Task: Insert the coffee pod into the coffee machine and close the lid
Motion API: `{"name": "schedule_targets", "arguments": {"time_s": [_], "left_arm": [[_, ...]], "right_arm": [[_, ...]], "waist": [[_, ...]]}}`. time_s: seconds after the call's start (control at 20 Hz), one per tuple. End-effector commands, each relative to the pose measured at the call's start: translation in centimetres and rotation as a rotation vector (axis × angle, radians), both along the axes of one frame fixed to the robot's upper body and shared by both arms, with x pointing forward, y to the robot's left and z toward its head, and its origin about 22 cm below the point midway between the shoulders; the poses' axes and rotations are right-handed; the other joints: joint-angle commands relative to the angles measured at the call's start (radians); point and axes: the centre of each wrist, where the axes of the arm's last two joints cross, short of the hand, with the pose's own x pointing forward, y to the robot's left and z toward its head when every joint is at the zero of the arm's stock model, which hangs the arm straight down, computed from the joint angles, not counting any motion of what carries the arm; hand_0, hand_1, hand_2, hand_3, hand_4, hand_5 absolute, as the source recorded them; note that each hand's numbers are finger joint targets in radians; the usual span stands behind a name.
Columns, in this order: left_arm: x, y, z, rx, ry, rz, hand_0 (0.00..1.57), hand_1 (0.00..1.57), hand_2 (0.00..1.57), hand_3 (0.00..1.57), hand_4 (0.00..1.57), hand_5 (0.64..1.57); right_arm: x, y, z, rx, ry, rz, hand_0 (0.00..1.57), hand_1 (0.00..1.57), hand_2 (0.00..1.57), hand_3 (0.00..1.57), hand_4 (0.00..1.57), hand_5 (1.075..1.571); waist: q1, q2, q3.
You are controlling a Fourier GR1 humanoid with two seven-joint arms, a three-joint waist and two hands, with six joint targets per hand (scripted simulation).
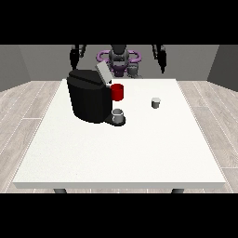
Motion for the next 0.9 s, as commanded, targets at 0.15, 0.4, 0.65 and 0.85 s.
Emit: {"name": "schedule_targets", "arguments": {"time_s": [0.15, 0.4, 0.65, 0.85], "left_arm": [[1.4, 0.9, 0.2, -0.007, -0.066, -0.080, 0.00, 0.00, 0.00, 0.00, 0.00, 1.571], [1.9, 6.9, 1.5, 0.163, -0.139, -0.091, 0.00, 0.00, 0.00, 0.00, 0.00, 1.571], [5.7, 8.5, 3.3, 0.146, -0.049, -0.067, 0.00, 0.00, 0.00, 0.00, 0.00, 1.571], [7.7, 10.4, 4.5, 0.170, 0.015, -0.066, 0.00, 0.00, 0.00, 0.00, 0.00, 1.571]], "right_arm": [[-0.7, -0.4, -1.3, 0.018, 0.033, 0.021, 0.00, 0.00, 0.00, 0.00, 0.13, 1.571], [-0.8, 1.9, -1.7, 0.090, -0.160, -0.158, 0.00, 0.00, 0.00, 0.00, 0.09, 1.571], [0.6, 2.6, -0.3, 0.104, -0.217, -0.087, 0.00, 0.00, 0.00, 0.00, 0.27, 1.571], [0.9, 2.4, 0.7, 0.114, -0.224, -0.051, 0.00, 0.00, 0.00, 0.00, 0.18, 1.571]], "waist": [[-0.017, -0.003, -0.0063], [-0.051, 0.058, -0.0064], [-0.095, 0.116, -0.0063], [-0.129, 0.129, -0.0063]]}}
